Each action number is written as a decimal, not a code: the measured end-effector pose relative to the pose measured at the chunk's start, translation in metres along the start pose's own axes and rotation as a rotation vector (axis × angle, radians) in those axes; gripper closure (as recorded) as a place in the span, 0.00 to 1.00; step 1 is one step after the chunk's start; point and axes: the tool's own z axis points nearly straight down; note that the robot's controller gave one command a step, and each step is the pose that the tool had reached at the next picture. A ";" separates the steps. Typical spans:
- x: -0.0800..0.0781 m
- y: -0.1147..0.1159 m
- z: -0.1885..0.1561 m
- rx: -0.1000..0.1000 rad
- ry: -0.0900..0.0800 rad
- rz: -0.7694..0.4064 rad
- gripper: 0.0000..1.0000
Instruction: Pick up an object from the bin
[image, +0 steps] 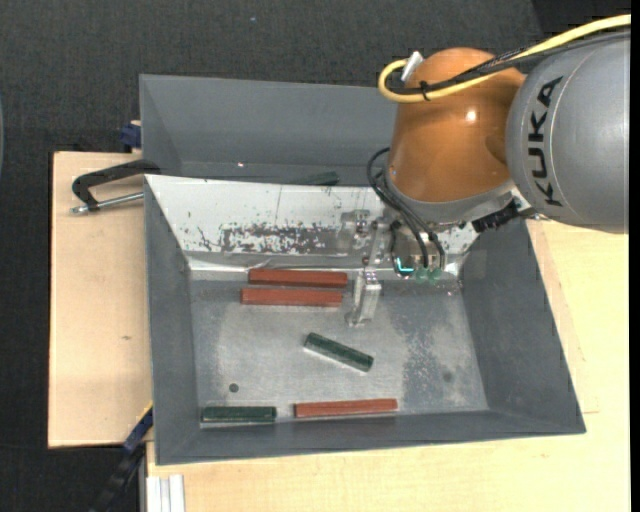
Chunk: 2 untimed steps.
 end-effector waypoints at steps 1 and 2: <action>0.001 0.000 0.048 -0.001 -0.006 -0.014 0.00; -0.019 -0.001 0.116 -0.001 -0.003 0.151 0.00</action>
Offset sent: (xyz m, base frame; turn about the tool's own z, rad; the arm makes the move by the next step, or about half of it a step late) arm 0.0344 -0.0015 -0.1672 0.2848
